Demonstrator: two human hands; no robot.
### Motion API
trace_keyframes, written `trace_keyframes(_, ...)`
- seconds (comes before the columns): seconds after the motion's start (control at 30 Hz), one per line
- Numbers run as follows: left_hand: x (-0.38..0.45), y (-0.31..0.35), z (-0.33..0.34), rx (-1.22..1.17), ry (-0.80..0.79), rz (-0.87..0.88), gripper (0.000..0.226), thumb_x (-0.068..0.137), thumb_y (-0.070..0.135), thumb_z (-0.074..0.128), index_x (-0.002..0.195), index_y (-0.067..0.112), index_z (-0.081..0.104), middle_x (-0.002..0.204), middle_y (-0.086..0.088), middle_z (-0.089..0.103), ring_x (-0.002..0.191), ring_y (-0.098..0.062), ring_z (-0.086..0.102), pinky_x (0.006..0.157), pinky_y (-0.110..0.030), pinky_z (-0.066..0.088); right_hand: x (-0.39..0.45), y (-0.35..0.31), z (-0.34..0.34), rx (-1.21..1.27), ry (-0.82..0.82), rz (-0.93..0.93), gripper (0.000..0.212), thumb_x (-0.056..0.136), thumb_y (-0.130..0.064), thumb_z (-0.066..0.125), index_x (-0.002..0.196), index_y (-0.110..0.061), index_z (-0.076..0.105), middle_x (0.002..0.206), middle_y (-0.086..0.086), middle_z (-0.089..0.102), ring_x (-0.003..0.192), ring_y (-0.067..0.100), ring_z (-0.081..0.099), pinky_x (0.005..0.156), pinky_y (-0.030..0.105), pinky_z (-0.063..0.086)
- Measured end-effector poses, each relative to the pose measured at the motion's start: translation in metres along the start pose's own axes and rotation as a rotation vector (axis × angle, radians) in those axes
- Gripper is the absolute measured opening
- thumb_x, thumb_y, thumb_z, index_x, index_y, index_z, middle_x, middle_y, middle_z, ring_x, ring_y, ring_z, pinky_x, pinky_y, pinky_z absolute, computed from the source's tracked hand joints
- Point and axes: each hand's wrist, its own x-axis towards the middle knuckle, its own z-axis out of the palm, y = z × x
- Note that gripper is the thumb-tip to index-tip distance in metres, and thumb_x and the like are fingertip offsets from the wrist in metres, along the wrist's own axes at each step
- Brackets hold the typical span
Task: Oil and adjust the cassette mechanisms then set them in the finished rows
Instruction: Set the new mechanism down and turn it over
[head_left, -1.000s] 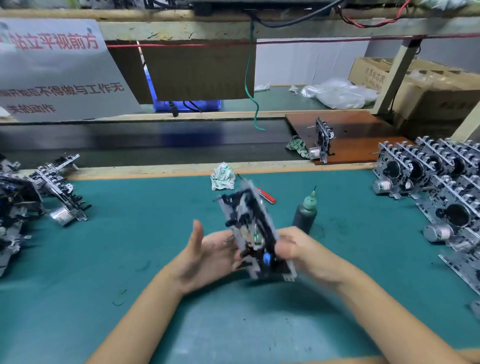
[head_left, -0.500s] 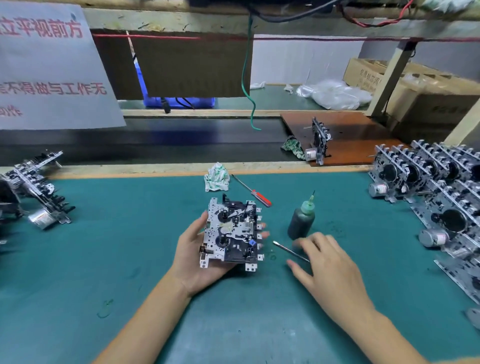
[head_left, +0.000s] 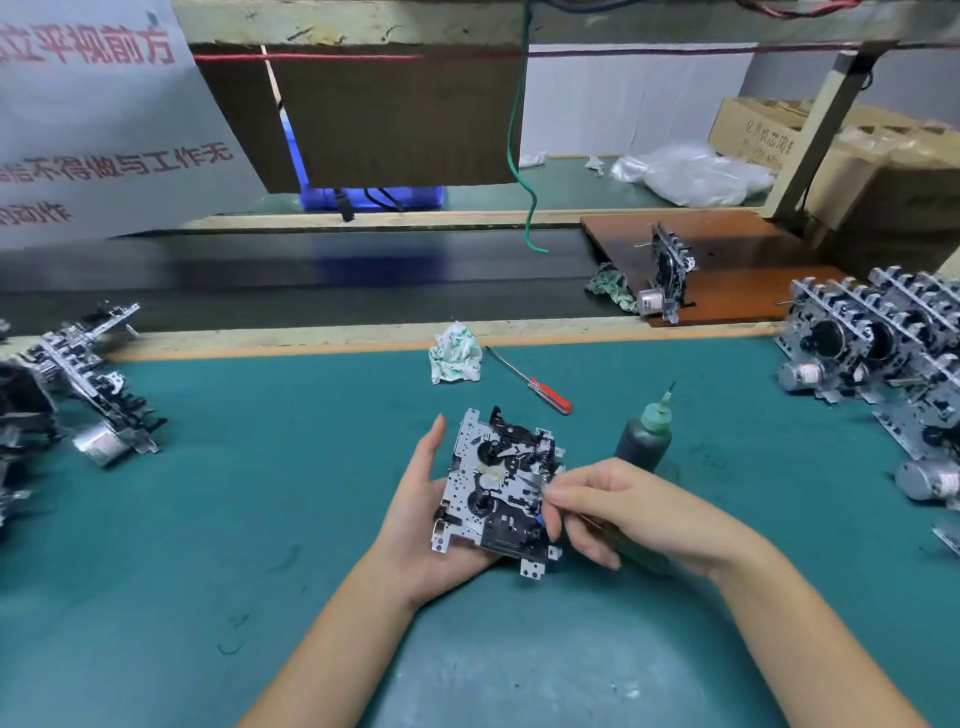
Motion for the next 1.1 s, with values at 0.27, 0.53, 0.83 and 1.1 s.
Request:
trace_keyframes(0.27, 0.003, -0.003, -0.002, 0.097, 0.033, 0.03, 0.079, 0.077, 0.063, 0.056, 0.121, -0.002, 0.062, 0.132, -0.024, 0.054, 0.119, -0.034, 0.056, 0.103, -0.043, 0.043, -0.005, 0.012, -0.004, 0.012, 0.034, 0.061, 0.041, 0.1, -0.03, 0.038, 0.062, -0.02, 0.049, 0.041, 0.001, 0.043, 0.035, 0.011, 0.022, 0.039, 0.022, 0.015)
trace_keyframes(0.53, 0.003, -0.004, 0.0, 0.139, 0.052, 0.059, 0.084, 0.079, 0.066, 0.05, 0.126, -0.002, 0.058, 0.137, -0.027, 0.049, 0.122, -0.036, 0.053, 0.105, -0.045, 0.041, -0.001, 0.016, -0.001, 0.044, 0.014, 0.142, 0.038, 0.1, -0.029, 0.041, 0.066, -0.014, 0.051, 0.048, 0.003, 0.058, 0.034, 0.009, 0.044, 0.035, 0.016, 0.035)
trace_keyframes(0.83, 0.009, -0.006, -0.002, 0.127, 0.13, 0.067, 0.081, 0.088, 0.069, 0.032, 0.116, 0.002, 0.067, 0.128, -0.023, 0.058, 0.115, -0.032, 0.06, 0.097, -0.043, 0.046, -0.001, 0.014, -0.001, 0.071, 0.062, 0.177, 0.044, 0.1, -0.028, 0.04, 0.062, -0.012, 0.054, 0.043, 0.001, 0.047, 0.032, 0.006, 0.026, 0.035, 0.015, 0.018)
trace_keyframes(1.1, 0.01, -0.006, -0.001, 0.098, 0.138, 0.055, 0.076, 0.093, 0.063, 0.028, 0.107, 0.001, 0.072, 0.118, -0.022, 0.064, 0.104, -0.031, 0.066, 0.086, -0.04, 0.055, -0.003, 0.013, -0.001, 0.064, 0.035, 0.205, 0.044, 0.1, -0.031, 0.039, 0.063, -0.012, 0.055, 0.04, -0.001, 0.04, 0.034, 0.006, 0.019, 0.036, 0.014, 0.015)
